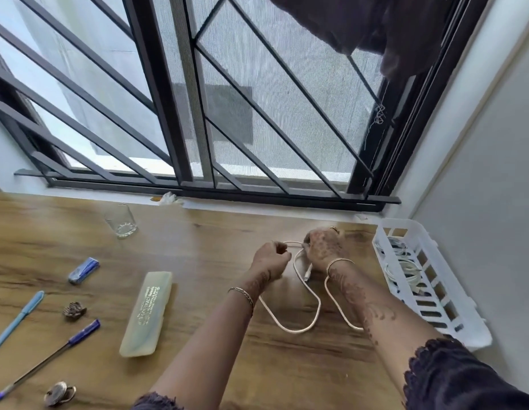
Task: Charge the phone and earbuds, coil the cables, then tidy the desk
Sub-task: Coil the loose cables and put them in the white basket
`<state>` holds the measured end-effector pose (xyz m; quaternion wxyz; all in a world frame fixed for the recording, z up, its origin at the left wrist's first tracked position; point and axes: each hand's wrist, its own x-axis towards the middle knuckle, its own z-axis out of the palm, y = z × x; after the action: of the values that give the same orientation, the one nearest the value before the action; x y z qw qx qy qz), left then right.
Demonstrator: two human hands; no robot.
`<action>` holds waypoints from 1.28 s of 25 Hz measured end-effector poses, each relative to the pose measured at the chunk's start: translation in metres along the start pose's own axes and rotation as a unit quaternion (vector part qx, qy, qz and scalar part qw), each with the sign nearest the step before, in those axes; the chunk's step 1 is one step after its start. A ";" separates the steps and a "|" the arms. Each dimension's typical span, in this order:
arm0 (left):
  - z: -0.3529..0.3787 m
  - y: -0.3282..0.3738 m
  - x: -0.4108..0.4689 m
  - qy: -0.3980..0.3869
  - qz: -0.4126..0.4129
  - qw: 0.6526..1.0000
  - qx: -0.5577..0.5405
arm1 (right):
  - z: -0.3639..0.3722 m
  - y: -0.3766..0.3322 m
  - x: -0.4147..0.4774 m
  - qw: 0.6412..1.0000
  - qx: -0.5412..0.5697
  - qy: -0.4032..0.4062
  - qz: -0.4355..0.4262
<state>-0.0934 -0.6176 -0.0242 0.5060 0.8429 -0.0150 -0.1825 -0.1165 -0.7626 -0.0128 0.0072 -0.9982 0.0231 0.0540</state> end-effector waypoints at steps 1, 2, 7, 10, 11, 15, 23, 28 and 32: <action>0.002 -0.001 0.005 -0.002 -0.004 1.000 -0.011 | 0.007 0.000 0.008 1.000 -0.017 -0.006 0.021; 0.004 -0.002 0.009 -0.005 -0.012 0.999 -0.030 | 0.002 -0.004 0.013 0.997 -0.024 -0.011 0.074; 0.006 -0.005 0.017 -0.024 -0.059 0.986 -0.157 | -0.013 -0.011 0.035 0.995 0.065 0.010 0.080; 0.005 -0.001 0.014 -0.033 -0.040 0.983 -0.176 | -0.021 -0.011 0.031 0.978 0.205 0.011 0.049; 0.004 0.002 0.012 -0.030 -0.035 0.981 -0.190 | -0.025 -0.013 0.031 0.964 0.262 0.029 0.037; -0.010 0.024 -0.003 0.002 0.008 0.956 -0.292 | -0.042 -0.023 0.014 0.934 0.346 0.090 -0.004; -0.037 0.056 -0.036 0.063 0.048 0.905 -0.419 | -0.054 -0.024 -0.023 0.929 0.368 -0.030 -0.003; -0.048 0.064 -0.054 -0.033 -0.018 0.895 -0.444 | -0.057 -0.029 -0.033 0.922 0.376 0.094 -0.018; -0.056 0.070 -0.071 -0.127 -0.031 0.911 -0.391 | -0.069 -0.043 -0.033 0.894 0.413 0.131 -0.112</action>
<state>-0.1305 -0.5895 0.0805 0.7832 0.5470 0.0193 -0.2949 -0.1395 -0.7195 0.0599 0.4222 -0.8992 -0.0679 -0.0930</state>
